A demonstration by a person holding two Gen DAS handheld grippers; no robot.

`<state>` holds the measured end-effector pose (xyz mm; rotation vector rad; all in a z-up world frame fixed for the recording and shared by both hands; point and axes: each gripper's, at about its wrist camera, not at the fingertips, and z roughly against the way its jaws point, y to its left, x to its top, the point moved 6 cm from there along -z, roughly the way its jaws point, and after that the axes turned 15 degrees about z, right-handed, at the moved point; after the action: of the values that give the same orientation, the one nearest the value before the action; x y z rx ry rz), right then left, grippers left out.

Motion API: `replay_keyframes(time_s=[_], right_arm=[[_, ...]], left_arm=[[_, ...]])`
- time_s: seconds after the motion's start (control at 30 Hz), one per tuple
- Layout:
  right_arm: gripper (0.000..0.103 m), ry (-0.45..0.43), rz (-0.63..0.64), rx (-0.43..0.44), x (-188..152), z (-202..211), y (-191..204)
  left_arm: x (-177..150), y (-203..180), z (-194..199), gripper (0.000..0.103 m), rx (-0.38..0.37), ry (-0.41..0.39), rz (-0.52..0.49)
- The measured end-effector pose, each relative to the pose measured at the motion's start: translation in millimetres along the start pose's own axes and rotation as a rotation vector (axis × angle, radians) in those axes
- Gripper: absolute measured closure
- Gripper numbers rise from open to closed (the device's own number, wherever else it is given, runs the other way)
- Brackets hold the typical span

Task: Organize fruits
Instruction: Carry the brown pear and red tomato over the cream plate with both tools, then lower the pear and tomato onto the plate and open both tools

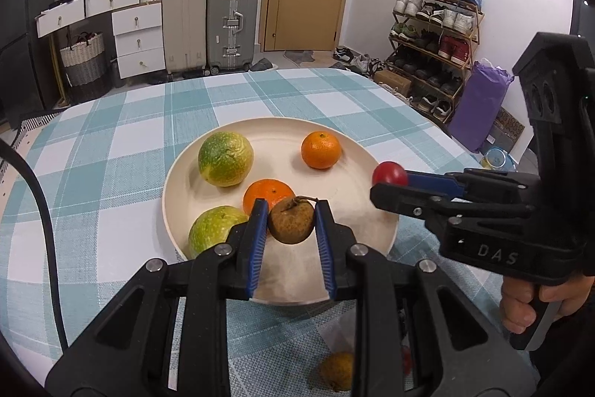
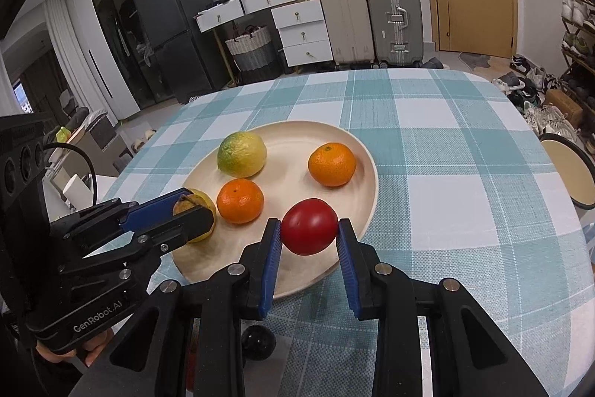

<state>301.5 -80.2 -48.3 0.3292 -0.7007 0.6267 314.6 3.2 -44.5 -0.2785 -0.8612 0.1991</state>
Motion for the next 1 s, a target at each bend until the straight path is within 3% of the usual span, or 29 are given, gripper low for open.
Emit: replay_keyframes(time_s=[0.67, 1.0], right_arm=[[0.072, 0.042, 0.022, -0.013, -1, -22, 6], [0.072, 0.041, 0.025, -0.014, -1, -24, 8]], left_arm=[[-10, 1, -8, 0.08, 0.034, 0.024, -0.054], [-10, 9, -6, 0.08, 0.059, 0.019, -0.034]])
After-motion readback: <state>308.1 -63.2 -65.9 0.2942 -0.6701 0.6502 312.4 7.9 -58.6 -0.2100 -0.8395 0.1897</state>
